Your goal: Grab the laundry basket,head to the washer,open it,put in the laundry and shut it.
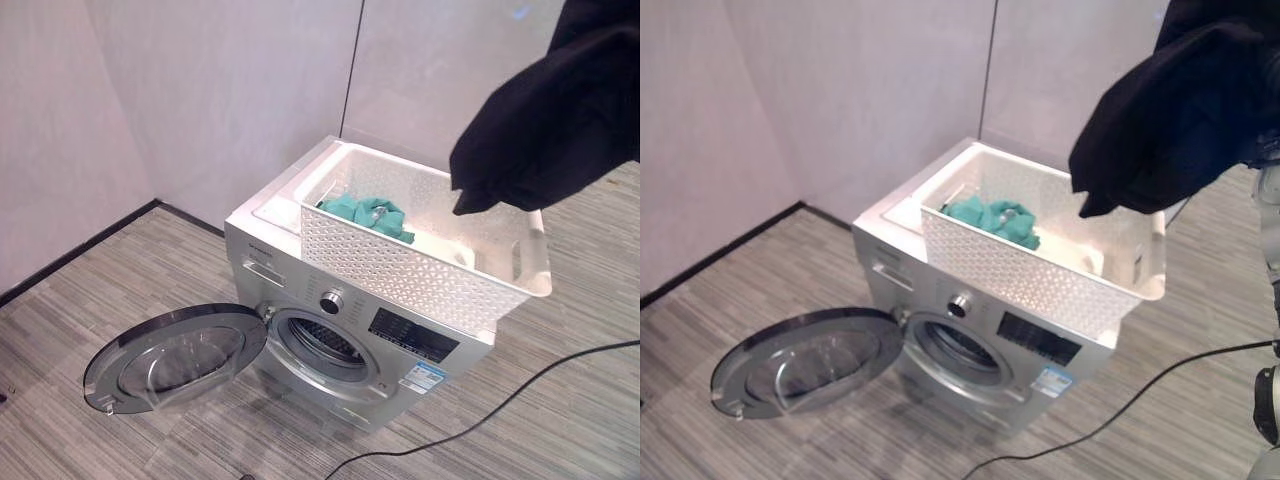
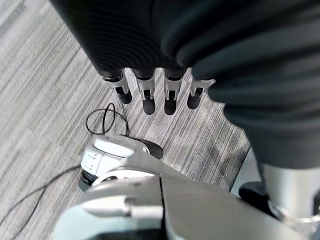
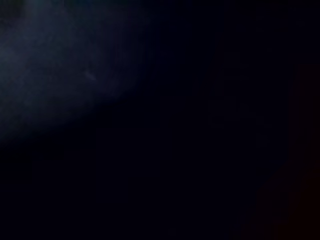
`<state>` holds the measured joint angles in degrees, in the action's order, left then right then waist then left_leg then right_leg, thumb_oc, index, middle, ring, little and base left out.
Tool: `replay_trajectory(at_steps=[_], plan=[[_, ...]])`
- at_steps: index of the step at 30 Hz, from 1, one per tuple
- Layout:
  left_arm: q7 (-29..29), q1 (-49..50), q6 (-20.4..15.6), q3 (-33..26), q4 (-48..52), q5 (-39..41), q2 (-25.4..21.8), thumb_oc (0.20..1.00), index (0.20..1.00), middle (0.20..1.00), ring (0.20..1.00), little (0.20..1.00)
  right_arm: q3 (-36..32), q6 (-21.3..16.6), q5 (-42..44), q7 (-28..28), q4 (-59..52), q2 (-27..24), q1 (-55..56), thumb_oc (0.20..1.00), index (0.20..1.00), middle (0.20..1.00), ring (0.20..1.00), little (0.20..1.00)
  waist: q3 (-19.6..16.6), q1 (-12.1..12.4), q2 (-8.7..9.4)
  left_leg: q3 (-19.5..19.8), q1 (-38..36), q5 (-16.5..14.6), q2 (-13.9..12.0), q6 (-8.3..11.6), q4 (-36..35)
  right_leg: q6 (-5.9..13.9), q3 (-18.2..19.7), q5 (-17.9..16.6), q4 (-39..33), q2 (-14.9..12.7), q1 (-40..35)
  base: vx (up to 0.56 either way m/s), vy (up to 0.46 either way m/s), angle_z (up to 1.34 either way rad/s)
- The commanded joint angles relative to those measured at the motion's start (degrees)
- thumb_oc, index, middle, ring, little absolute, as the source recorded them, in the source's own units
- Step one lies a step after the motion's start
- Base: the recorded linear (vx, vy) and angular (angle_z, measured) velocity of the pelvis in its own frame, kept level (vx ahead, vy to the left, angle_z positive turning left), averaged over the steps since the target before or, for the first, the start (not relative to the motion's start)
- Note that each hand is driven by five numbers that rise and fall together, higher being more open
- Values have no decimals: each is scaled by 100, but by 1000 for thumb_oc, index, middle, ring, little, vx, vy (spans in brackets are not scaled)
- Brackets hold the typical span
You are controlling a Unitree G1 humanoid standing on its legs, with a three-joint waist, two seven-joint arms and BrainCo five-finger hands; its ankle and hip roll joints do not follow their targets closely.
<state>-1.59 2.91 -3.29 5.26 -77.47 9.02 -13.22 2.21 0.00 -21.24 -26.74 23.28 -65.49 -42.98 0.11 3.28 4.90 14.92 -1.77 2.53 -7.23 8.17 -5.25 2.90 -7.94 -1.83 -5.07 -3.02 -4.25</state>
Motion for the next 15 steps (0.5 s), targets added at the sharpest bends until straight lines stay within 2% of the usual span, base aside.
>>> replay_trajectory(at_steps=[1,2,6,9,12,15], plan=[[-143,-205,-100,29,-488,-204,-260,1000,1000,1000,1000,1000,-550,227,-304,-497,86,-562,-130,200,200,200,200,200,-204,157,347,-375,-544,-1054,92,-550,272,578,483,-62,208,-680,383,1,27,-7],[-145,-215,-103,71,-492,-205,-288,1000,1000,1000,1000,1000,-700,220,-306,-493,46,-566,26,200,200,200,200,200,-201,200,378,-377,-544,-1057,94,-552,277,580,485,-62,208,-682,383,2,37,-14],[-149,-166,-119,-8,-550,-231,-298,1000,1000,1000,1000,1000,-1183,306,-152,-562,374,-1092,481,200,200,200,200,200,-232,72,362,-430,-597,-1077,125,-565,248,610,516,-99,197,-702,391,2,12,-8],[-150,-130,-118,-61,-567,-243,-275,1000,1000,1000,1000,1000,-1482,366,-158,-551,411,-1259,813,200,200,200,200,200,-244,-5,338,-459,-614,-1085,129,-570,240,620,540,-116,193,-705,404,3,2,-5],[-135,-119,-124,-118,-589,-225,-262,1000,1000,1000,1000,1000,-2046,343,-67,-563,409,-1323,1418,200,200,200,200,200,-260,-66,320,-498,-640,-1083,122,-577,207,622,568,-124,182,-697,424,2,-2,-5],[-135,-125,-123,-95,-588,-225,-277,1000,1000,1000,1000,1000,-2160,340,-66,-559,383,-1316,1532,200,200,200,200,200,-258,-40,334,-500,-640,-1083,121,-576,204,622,570,-124,182,-695,426,0,-3,-12]])
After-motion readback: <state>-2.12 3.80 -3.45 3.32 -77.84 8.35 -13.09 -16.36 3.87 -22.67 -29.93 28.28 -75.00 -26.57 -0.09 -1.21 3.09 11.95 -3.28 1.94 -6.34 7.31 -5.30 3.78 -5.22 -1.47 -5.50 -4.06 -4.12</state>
